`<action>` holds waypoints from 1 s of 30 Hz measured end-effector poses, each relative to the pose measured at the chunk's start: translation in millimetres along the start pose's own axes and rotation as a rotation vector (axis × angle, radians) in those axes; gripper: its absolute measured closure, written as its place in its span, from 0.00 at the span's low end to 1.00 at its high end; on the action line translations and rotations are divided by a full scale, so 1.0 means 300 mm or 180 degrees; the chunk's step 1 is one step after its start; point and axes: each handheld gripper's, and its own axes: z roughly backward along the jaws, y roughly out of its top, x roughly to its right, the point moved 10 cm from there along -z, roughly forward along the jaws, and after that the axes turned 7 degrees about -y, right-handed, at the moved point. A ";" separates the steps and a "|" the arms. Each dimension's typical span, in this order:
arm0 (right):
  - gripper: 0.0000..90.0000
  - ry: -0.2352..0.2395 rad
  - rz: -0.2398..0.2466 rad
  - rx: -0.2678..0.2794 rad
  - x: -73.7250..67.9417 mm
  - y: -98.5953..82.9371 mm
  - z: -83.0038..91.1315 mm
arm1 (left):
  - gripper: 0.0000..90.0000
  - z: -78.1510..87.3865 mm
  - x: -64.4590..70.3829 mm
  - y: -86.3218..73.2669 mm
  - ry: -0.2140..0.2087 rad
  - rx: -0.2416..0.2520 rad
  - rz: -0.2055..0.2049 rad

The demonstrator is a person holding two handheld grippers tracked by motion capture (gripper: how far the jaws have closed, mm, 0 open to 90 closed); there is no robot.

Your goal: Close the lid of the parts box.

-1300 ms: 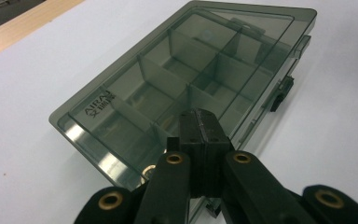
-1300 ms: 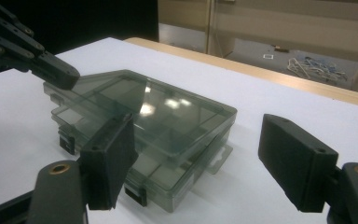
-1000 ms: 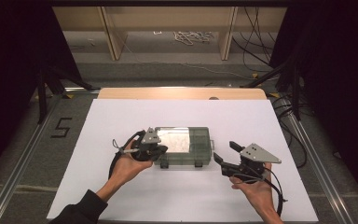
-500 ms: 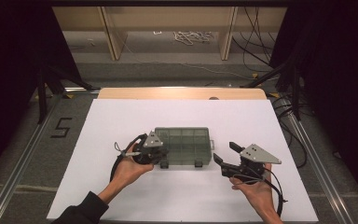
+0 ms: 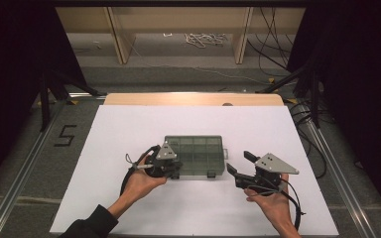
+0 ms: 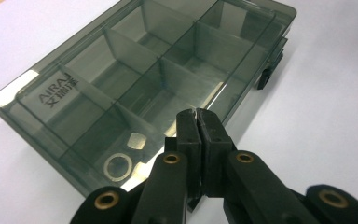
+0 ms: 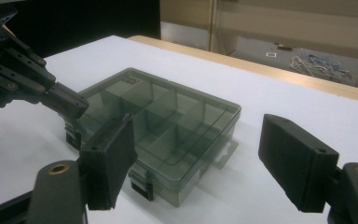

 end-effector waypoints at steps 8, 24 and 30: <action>0.31 -0.0001 -0.0098 -0.0079 -0.004 -0.009 0.002 | 0.94 -0.003 -0.001 0.009 -0.0029 0.0047 0.0087; 0.31 -0.0020 -0.0108 -0.0057 -0.002 -0.007 0.001 | 0.88 0.027 -0.020 0.027 0.0018 0.0148 0.0139; 0.31 -0.0042 -0.0101 -0.0024 0.005 -0.005 -0.001 | 0.85 0.033 -0.021 0.031 0.0002 0.0177 0.0142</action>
